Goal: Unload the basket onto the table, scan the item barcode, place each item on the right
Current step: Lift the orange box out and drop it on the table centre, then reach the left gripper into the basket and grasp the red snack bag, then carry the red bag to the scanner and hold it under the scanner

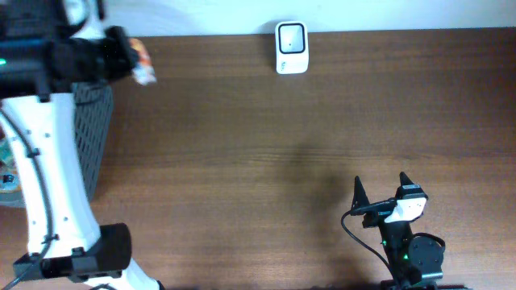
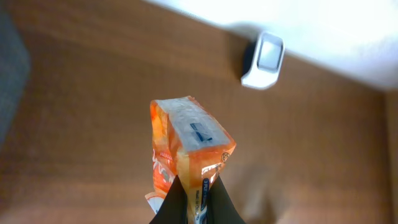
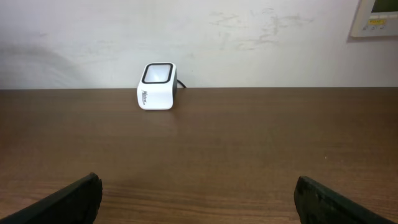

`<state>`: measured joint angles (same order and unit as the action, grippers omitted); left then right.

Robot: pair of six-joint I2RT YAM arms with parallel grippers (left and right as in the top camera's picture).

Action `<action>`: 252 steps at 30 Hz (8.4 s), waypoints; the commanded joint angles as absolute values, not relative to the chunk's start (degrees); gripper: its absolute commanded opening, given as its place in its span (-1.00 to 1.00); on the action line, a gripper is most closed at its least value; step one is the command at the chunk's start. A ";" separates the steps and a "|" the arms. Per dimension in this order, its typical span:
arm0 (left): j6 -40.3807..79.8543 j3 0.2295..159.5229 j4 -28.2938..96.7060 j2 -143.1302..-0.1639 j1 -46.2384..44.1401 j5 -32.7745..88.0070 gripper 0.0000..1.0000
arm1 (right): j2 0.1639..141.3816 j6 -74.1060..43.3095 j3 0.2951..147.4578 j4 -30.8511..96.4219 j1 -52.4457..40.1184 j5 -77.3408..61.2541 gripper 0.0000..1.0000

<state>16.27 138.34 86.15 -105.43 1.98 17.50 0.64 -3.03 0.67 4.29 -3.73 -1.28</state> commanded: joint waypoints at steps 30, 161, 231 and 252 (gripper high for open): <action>15.35 119.92 83.68 -127.70 -27.81 3.55 0.05 | 0.36 -3.22 0.32 4.56 -3.36 -0.60 0.97; 13.82 176.24 96.73 -135.31 32.03 15.97 -1.00 | 0.36 -3.22 0.32 4.56 -3.36 -0.60 0.97; 17.15 113.93 43.64 -130.30 -33.26 15.90 -1.00 | 0.36 -3.22 0.32 4.56 -3.36 -0.60 0.97; 17.15 128.05 59.18 -136.46 -33.91 3.18 -1.00 | 0.36 -3.22 0.32 4.56 -3.36 -0.60 0.97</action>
<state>17.37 120.33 55.66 -136.81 -34.44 4.40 0.64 -3.03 0.67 4.29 -3.73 -1.28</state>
